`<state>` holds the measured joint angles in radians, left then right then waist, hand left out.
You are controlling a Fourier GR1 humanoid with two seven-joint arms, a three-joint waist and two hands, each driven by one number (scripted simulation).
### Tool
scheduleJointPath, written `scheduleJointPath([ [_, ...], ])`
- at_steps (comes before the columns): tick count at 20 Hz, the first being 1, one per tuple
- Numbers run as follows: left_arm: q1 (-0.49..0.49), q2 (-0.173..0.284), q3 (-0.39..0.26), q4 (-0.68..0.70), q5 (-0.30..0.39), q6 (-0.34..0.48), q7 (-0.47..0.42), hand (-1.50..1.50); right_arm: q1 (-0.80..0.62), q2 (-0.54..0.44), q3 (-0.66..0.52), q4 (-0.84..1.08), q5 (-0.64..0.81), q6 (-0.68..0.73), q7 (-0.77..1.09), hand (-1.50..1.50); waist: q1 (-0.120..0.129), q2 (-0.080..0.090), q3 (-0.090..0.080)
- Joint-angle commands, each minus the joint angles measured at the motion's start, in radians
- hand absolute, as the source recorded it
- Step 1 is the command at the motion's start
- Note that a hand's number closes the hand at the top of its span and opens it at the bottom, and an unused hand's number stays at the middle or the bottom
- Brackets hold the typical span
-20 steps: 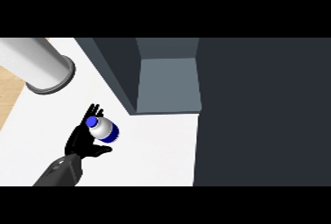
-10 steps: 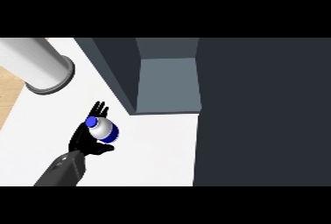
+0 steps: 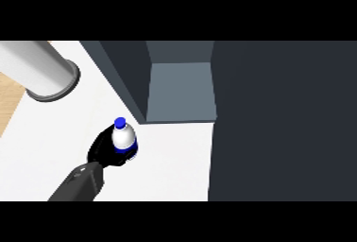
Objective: Pick up the bottled water, place it into the cabinet and close the cabinet
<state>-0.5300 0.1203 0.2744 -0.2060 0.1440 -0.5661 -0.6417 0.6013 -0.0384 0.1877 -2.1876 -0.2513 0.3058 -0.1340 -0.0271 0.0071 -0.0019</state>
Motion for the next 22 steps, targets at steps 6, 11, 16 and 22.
scheduleJointPath([
  [6,0.007,0.019,0.013,-0.024,0.014,-0.048,-0.088,1.5,-0.023,-0.009,-0.029,0.034,-0.013,0.001,-0.013,-1.5,0.011,-0.002,0.001],
  [11,0.151,0.068,0.064,-0.084,0.07,-0.022,-0.166,1.5,0.03,0.007,0.003,0.018,0.012,-0.013,-0.019,-1.5,0.03,-0.01,0.002],
  [16,0.134,0.033,0.08,-0.159,0.133,-0.023,-0.066,1.5,0.07,-0.018,-0.001,0.002,-0.015,0.011,-0.032,-1.5,0.026,-0.012,0.003],
  [22,0.175,0.013,0.069,-0.27,0.191,-0.04,0.059,1.5,0.083,-0.009,0.012,0.043,0.031,0.029,-0.112,-1.5,0.03,-0.014,0.004],
])
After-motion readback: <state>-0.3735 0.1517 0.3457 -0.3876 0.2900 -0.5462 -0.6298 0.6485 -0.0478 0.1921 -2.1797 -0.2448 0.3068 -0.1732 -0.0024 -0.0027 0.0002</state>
